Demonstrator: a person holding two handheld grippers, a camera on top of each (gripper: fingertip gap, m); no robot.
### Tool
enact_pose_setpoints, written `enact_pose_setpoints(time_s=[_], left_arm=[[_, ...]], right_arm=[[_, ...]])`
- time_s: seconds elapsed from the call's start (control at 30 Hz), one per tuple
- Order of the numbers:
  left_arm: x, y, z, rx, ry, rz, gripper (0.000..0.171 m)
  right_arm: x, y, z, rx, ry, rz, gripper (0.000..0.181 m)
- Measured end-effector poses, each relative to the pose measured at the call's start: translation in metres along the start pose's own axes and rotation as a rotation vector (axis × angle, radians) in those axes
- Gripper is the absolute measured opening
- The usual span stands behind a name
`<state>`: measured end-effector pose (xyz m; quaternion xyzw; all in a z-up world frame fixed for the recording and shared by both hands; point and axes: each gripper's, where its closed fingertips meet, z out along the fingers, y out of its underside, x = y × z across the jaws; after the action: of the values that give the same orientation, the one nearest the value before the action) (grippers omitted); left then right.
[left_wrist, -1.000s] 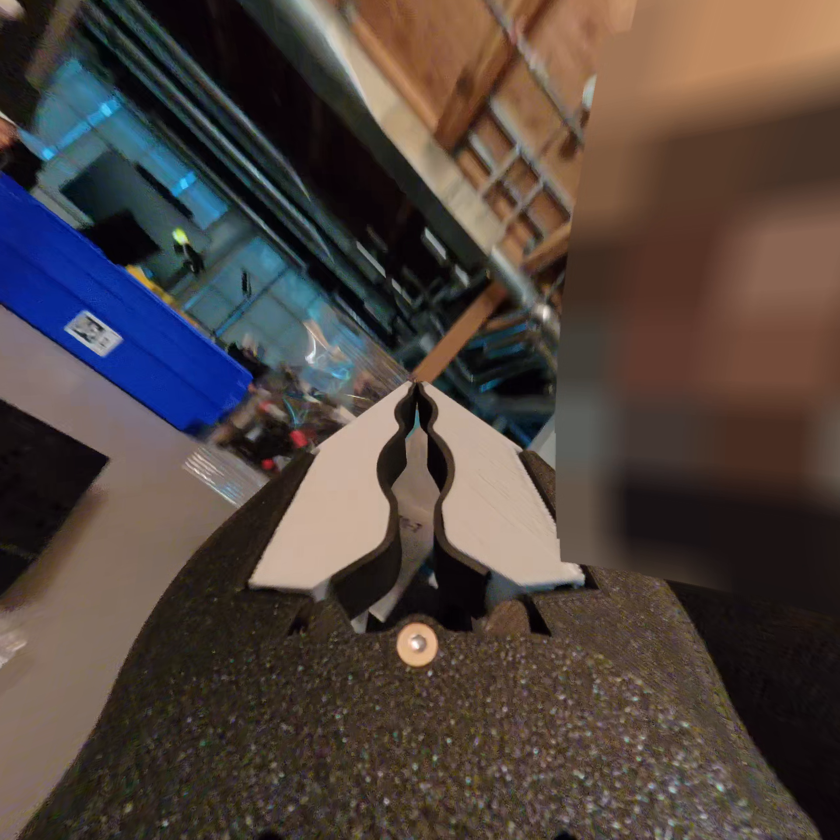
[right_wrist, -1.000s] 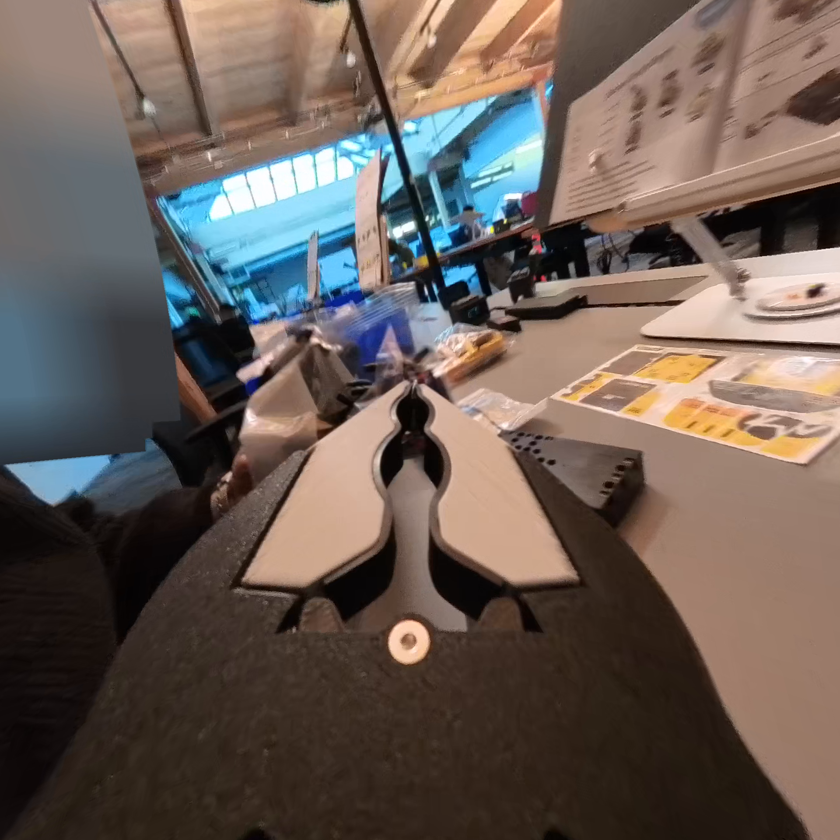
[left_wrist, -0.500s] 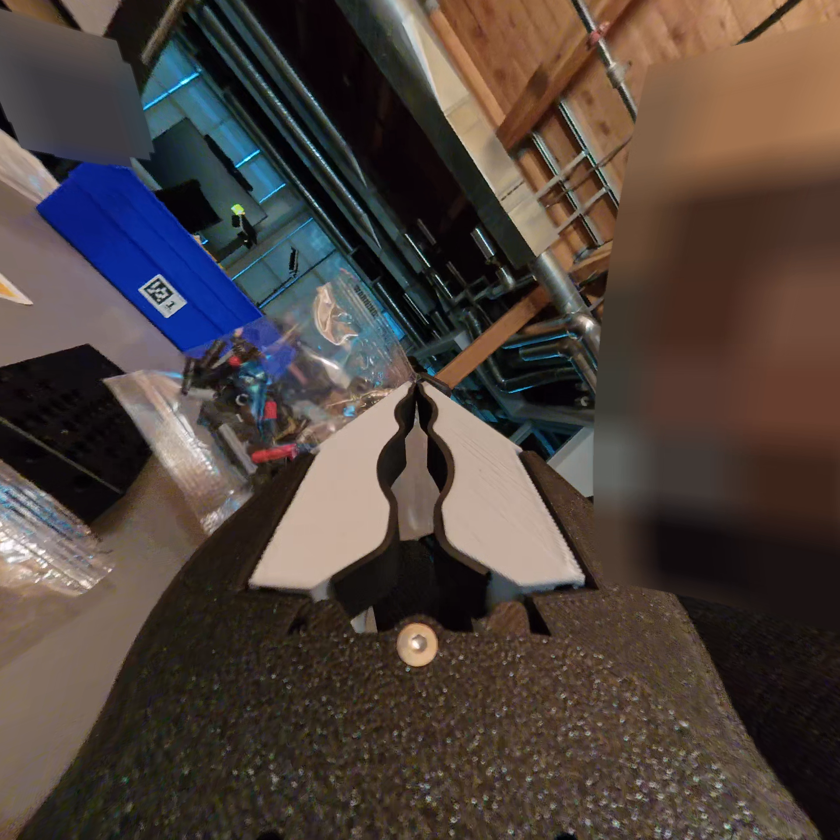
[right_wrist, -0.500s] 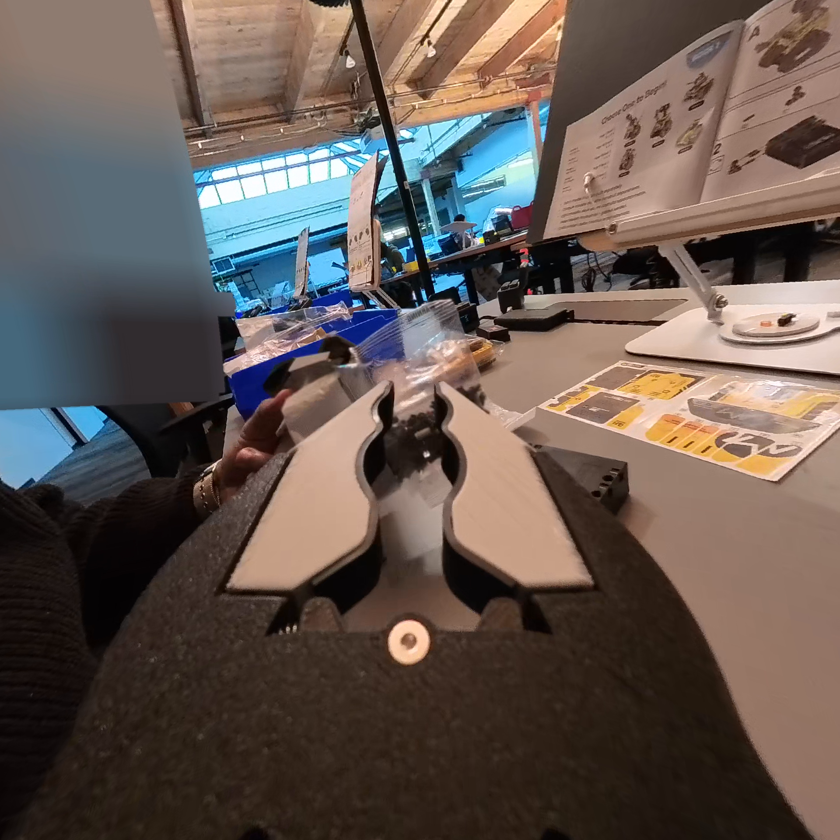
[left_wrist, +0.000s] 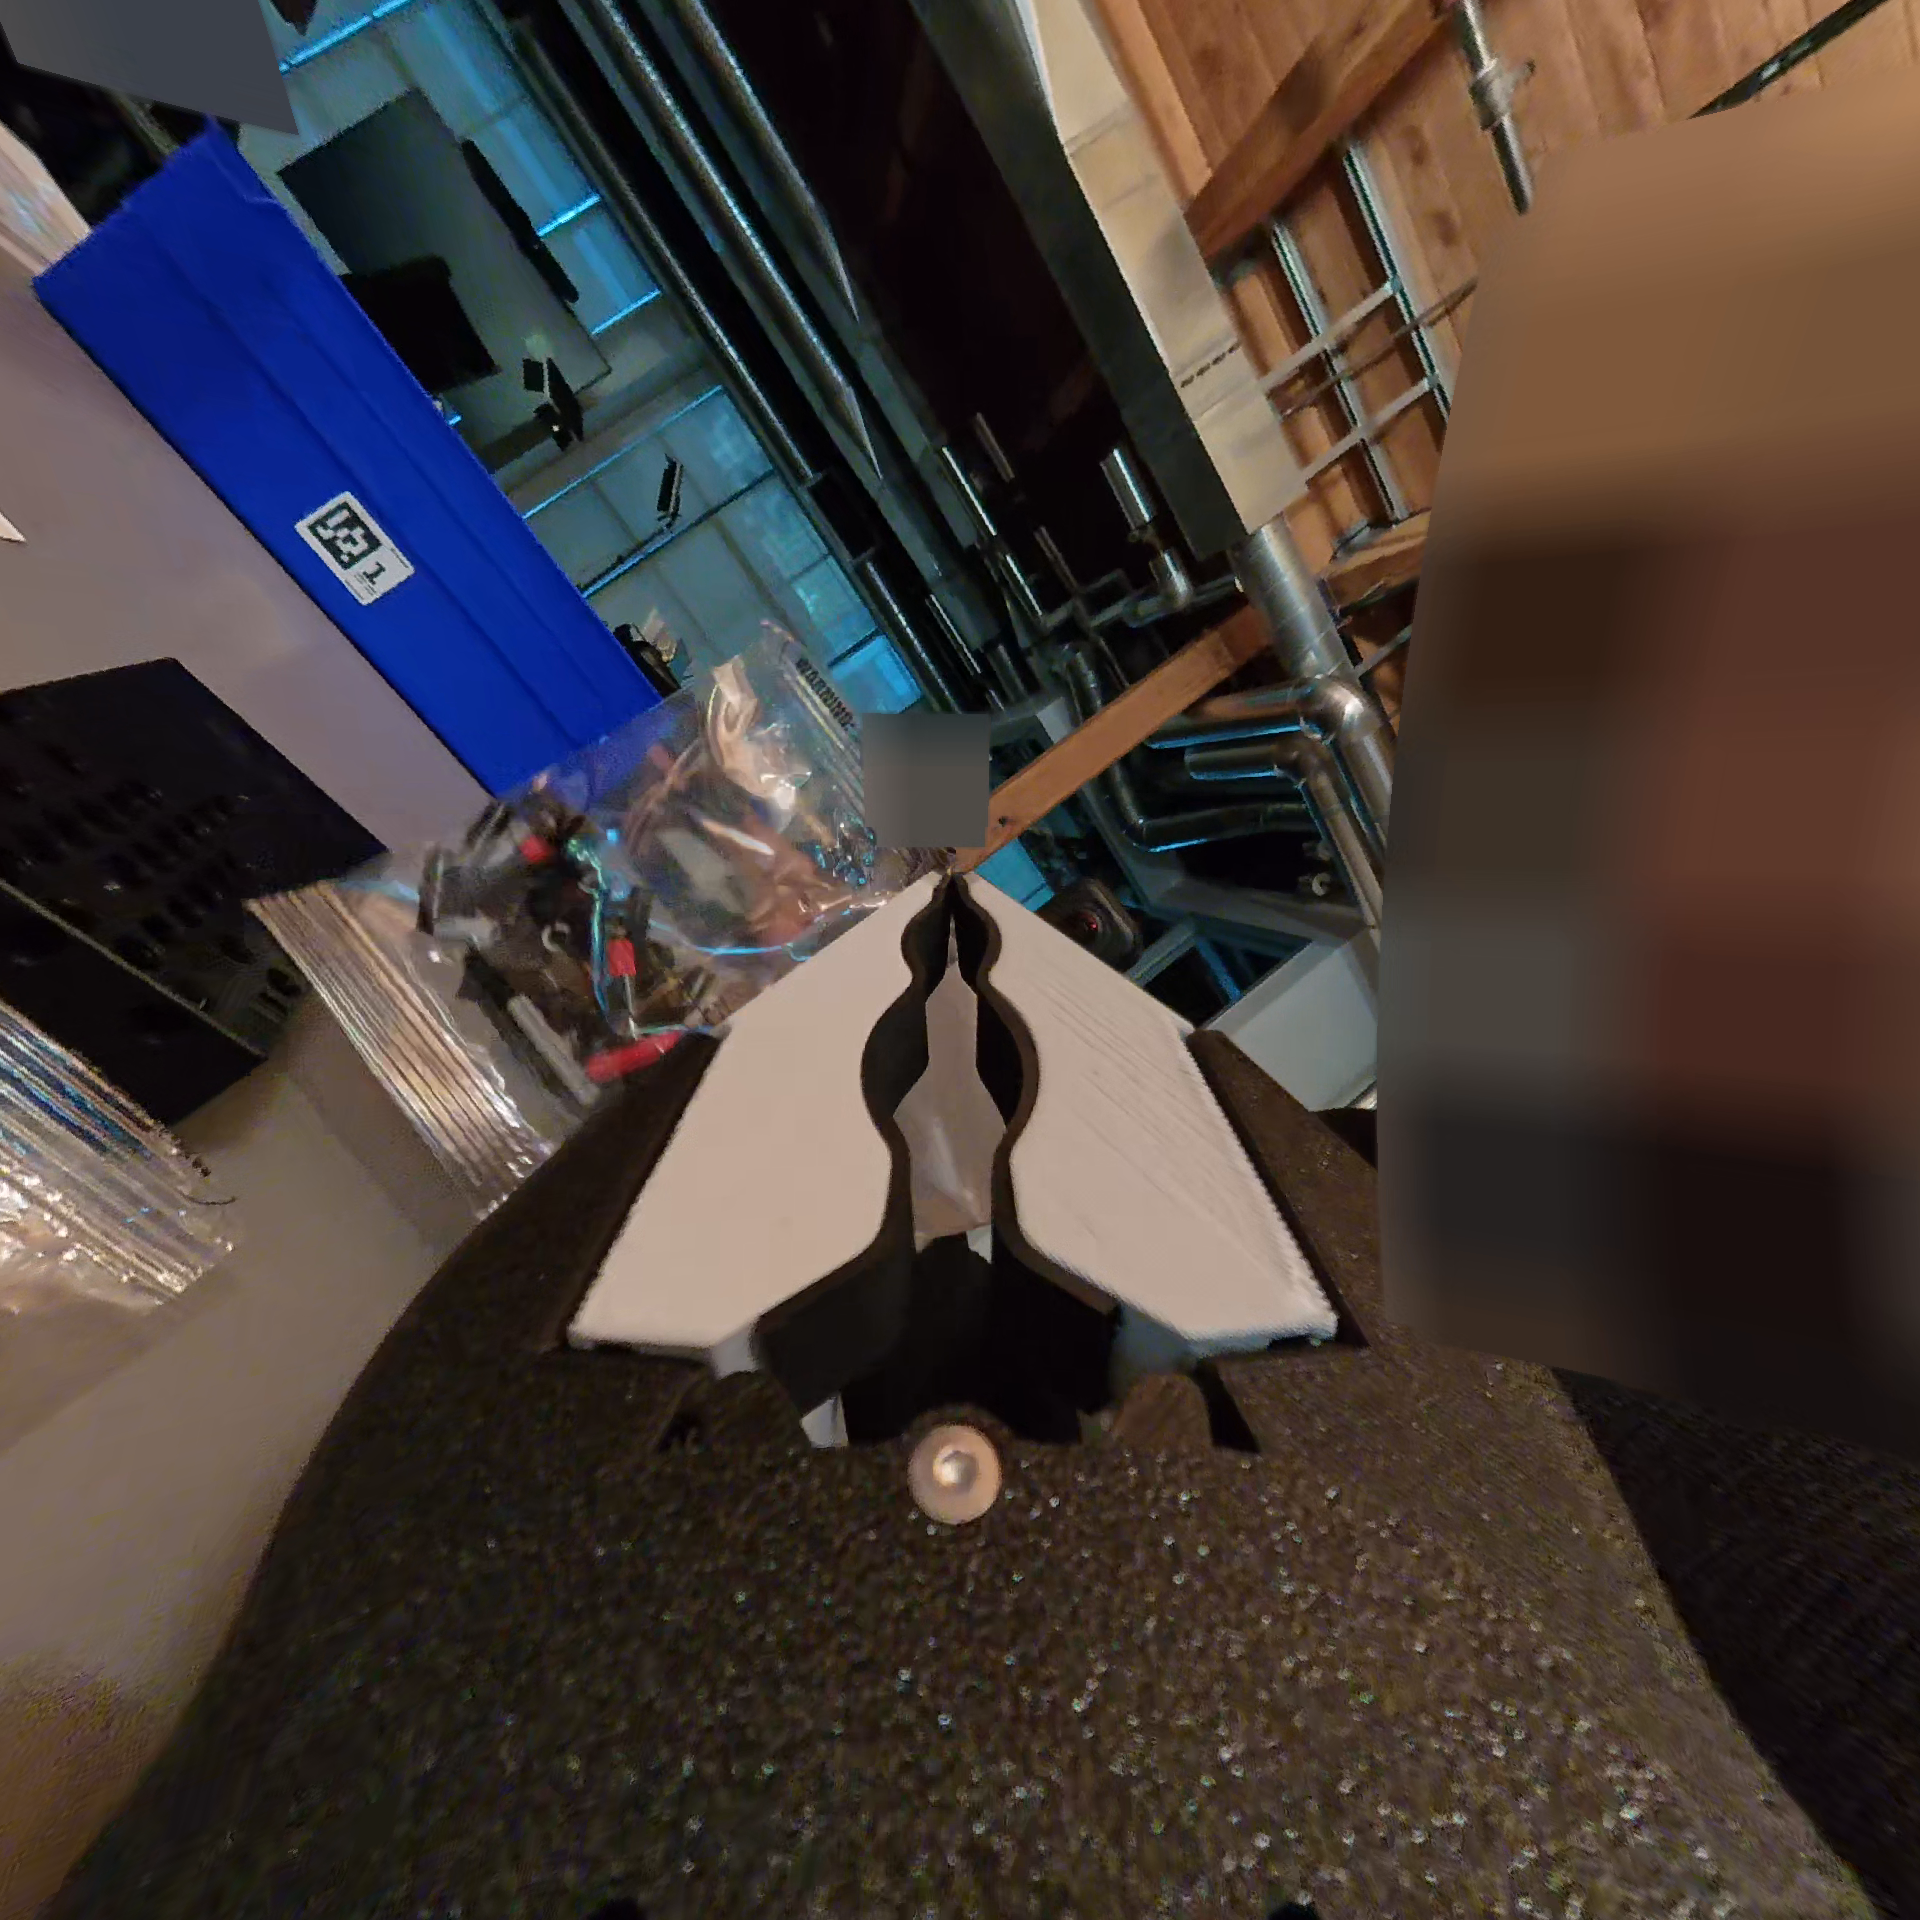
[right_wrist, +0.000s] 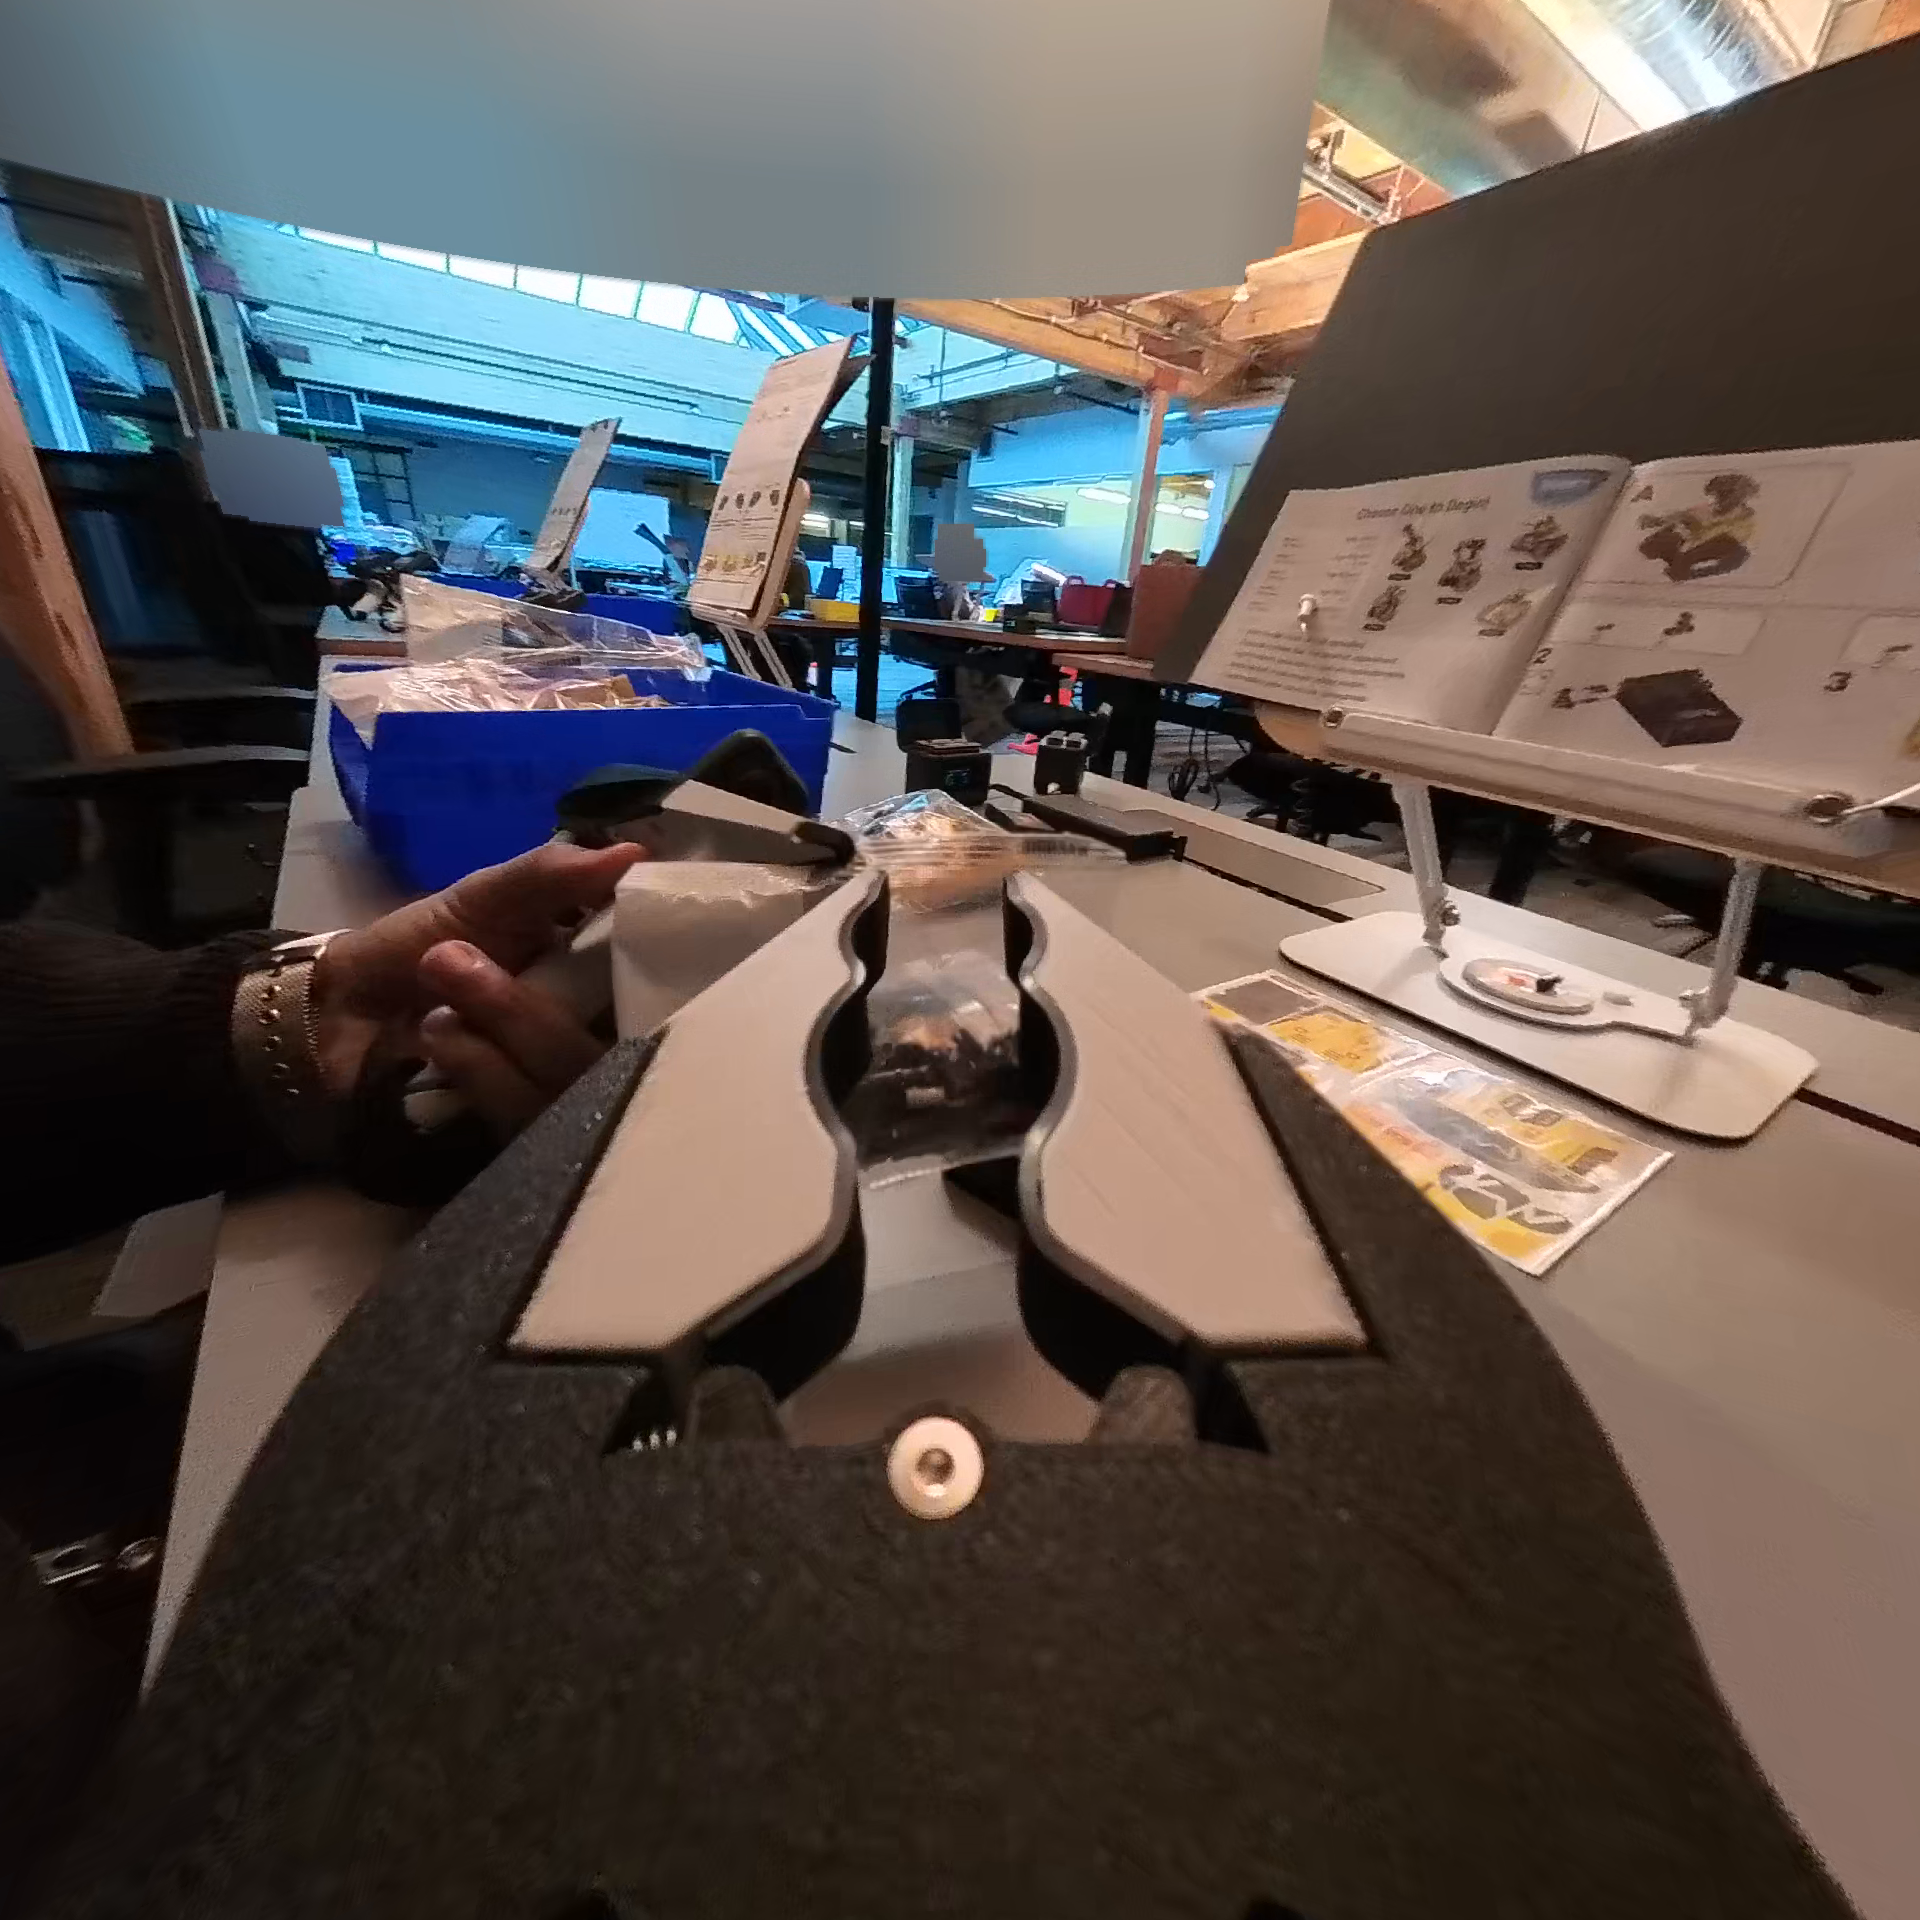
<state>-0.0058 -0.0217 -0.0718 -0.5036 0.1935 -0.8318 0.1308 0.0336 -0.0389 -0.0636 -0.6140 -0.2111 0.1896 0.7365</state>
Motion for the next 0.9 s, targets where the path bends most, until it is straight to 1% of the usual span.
enact_pose_setpoints(time_s=[0.03, 0.2, 0.33, 0.5, 0.57, 0.67, 0.8, 0.9], left_arm=[[0.001, 0.001, 0.001, -0.008, 0.001, 0.006, 0.0], [0.002, 0.003, 0.002, -0.015, 0.002, 0.022, 0.0], [0.006, 0.003, 0.002, -0.013, 0.022, 0.035, 0.0], [0.005, 0.003, 0.002, -0.014, 0.017, 0.039, 0.0], [0.005, 0.004, 0.002, -0.018, 0.017, 0.041, 0.0], [0.006, 0.007, 0.004, -0.036, 0.021, 0.045, 0.0], [0.009, 0.013, 0.006, -0.066, 0.04, 0.039, 0.0], [0.013, 0.021, 0.01, -0.11, 0.064, 0.033, 0.0]], right_arm=[[-0.002, -0.001, 0.0, 0.005, -0.007, -0.002, 0.022], [-0.003, -0.003, -0.001, 0.014, 0.003, -0.035, 0.021], [-0.01, -0.004, 0.0, 0.021, -0.019, -0.066, 0.021], [-0.042, -0.01, -0.002, 0.067, -0.162, -0.093, 0.021], [-0.055, -0.005, -0.001, 0.046, -0.226, -0.09, 0.02], [-0.06, 0.005, 0.003, -0.022, -0.281, -0.015, 0.02], [-0.04, 0.009, 0.006, -0.051, -0.216, 0.103, 0.02], [-0.036, 0.015, 0.008, -0.086, -0.225, 0.174, 0.02]])
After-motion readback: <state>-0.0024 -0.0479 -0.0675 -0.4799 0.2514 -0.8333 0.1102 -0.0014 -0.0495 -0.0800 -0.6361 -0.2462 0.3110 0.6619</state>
